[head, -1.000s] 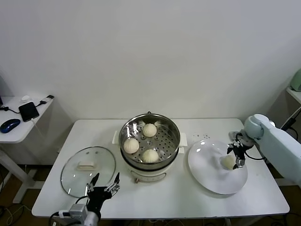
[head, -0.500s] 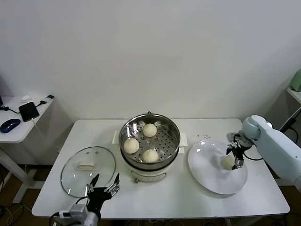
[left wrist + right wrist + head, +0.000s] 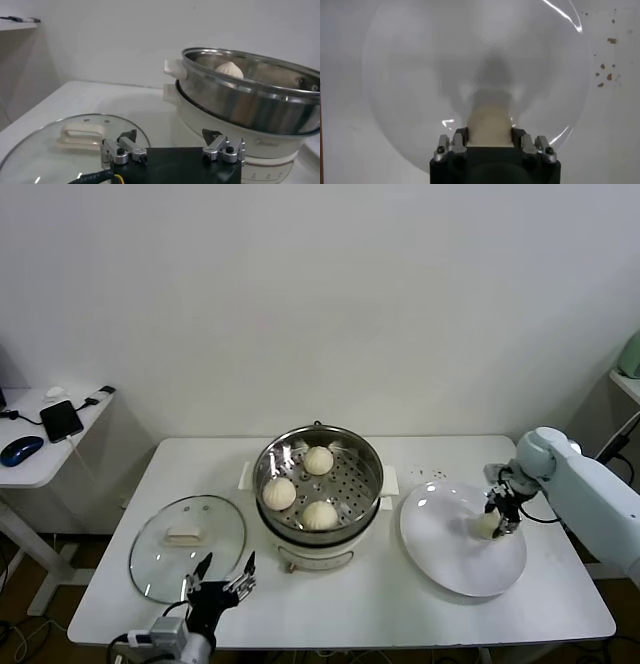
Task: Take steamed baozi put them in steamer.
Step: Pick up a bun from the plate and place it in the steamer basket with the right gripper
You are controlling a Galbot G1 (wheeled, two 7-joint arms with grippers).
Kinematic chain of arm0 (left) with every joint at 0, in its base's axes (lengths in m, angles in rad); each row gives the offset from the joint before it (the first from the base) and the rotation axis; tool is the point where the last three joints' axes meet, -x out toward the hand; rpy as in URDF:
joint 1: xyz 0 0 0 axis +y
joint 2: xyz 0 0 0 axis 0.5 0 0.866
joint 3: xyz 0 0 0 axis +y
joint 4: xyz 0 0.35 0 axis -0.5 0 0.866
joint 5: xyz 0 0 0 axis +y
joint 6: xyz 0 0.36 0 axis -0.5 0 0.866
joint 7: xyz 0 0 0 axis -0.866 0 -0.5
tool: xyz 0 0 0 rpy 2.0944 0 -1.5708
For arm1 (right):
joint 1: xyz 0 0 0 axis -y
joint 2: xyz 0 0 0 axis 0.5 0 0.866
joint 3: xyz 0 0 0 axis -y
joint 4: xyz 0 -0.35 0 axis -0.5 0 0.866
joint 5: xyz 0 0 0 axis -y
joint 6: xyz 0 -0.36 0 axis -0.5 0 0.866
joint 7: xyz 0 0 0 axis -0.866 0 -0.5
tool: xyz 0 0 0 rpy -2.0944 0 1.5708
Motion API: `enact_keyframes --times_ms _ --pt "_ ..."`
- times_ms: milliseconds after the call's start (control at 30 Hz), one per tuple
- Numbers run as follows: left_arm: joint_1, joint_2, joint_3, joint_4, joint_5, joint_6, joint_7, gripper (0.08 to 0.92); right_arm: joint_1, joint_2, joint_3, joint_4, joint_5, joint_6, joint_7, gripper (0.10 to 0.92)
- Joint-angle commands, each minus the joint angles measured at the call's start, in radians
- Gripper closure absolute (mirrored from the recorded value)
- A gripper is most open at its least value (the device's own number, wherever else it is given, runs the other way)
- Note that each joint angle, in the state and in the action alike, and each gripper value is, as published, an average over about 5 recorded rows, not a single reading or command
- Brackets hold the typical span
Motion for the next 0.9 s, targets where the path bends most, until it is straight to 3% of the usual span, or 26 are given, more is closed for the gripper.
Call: enact_keyframes --times_ms 33,400,700,900 --pt "-0.004 -0.002 0.004 0.001 0.002 -0.002 -0.002 0.177 0.072 -0.030 -0.062 0.041 0.064 -0.034 -0.010 0.457" --pt "-0.023 -0.001 0.009 -0.003 0.040 -0.006 -0.002 0.177 0.450 -0.050 -0.429 0.173 0.403 -0.144 -0.013 0.474" --pt "-0.027 0.001 0.015 -0.010 0.100 -0.001 0.009 0.177 0.855 0.168 -0.770 0.177 0.750 -0.257 0.037 0.474" --pt "-0.029 -0.002 0.037 -0.033 0.101 -0.005 0.006 0.177 0.890 0.346 -0.823 0.135 0.839 -0.347 0.051 0.474"
